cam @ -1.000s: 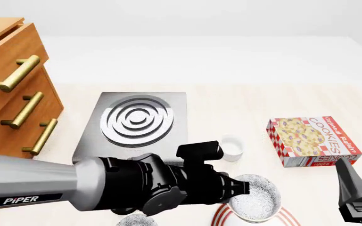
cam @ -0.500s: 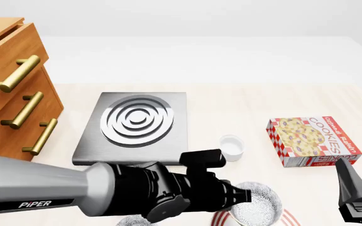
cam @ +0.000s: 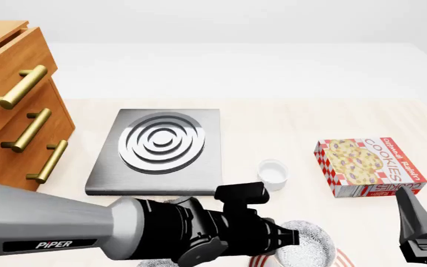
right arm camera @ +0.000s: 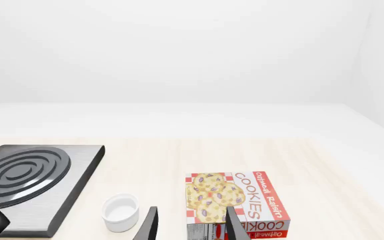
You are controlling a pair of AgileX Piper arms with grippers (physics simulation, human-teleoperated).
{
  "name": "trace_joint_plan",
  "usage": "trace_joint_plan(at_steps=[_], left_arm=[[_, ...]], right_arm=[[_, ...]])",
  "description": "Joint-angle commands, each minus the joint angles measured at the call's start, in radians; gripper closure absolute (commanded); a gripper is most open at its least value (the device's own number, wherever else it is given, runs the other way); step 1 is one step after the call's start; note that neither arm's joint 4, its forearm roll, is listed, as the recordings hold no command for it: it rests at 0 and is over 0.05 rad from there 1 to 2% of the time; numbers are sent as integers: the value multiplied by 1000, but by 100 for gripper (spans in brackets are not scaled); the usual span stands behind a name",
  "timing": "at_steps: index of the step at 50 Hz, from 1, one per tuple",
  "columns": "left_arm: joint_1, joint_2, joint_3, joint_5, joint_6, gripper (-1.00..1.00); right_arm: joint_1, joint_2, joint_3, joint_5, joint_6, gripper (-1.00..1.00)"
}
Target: Pick the akita bowl on the wooden cabinet and place it on the plate.
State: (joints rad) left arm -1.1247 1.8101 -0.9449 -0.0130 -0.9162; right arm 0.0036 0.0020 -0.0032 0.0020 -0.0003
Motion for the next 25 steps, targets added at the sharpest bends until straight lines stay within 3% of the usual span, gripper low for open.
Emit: trace_joint_plan(at_steps=[1,25], left_arm=[[-4,6,-1,-14,-6,100],[-10,29,13,-47,-21,100]], right_arm=[[0,0,0,0,0,-100],[0,0,0,0,0,-100]])
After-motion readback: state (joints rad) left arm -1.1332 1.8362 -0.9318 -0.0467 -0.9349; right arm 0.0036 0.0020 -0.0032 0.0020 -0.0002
